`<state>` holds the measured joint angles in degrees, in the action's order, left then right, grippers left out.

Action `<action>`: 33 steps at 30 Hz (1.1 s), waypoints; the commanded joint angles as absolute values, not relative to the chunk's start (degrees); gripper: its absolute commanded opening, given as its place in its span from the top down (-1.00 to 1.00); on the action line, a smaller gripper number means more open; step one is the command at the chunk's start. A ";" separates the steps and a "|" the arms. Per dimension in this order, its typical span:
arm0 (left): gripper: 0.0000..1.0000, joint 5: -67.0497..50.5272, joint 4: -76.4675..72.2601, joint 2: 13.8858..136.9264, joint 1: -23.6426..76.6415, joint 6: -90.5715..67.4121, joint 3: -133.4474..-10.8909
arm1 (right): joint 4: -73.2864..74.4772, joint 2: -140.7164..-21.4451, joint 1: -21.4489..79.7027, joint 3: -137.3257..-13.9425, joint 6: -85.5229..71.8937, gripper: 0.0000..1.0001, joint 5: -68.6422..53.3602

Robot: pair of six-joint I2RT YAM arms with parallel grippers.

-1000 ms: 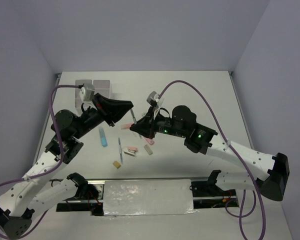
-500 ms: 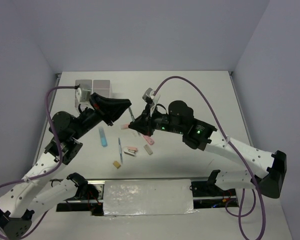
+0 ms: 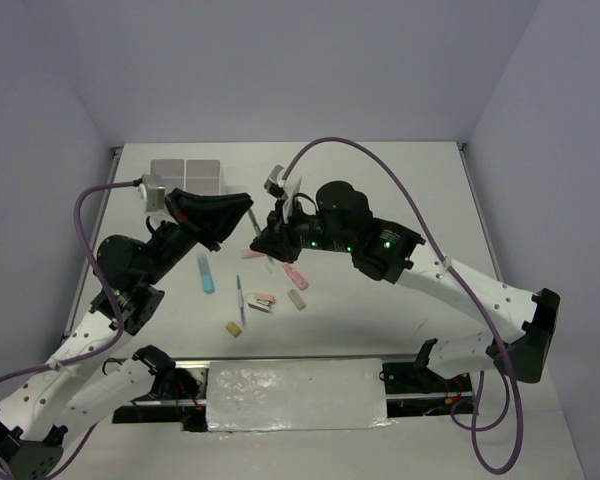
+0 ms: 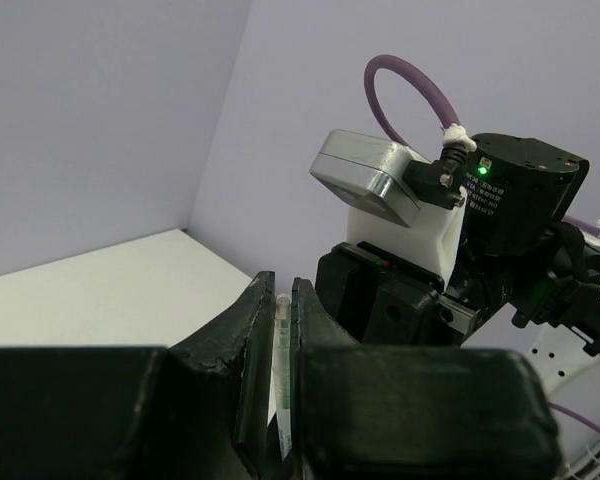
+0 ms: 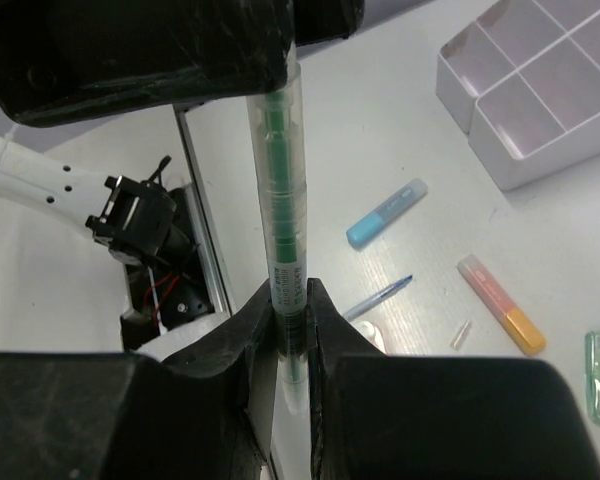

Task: Sort the stationery into containers
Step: Close the pen cap on the pen, then place the pen in the storage box.

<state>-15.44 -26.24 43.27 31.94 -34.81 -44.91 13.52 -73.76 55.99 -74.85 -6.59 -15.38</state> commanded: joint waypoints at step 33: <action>-0.70 -6.85 -16.24 35.78 37.35 -32.70 -44.74 | -3.61 -74.35 54.31 -77.17 -8.00 1.00 -21.00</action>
<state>-6.02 -15.40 36.23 37.08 -33.28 -43.40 2.35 -75.44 53.47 -78.28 -7.99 -20.45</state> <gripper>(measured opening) 0.852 0.190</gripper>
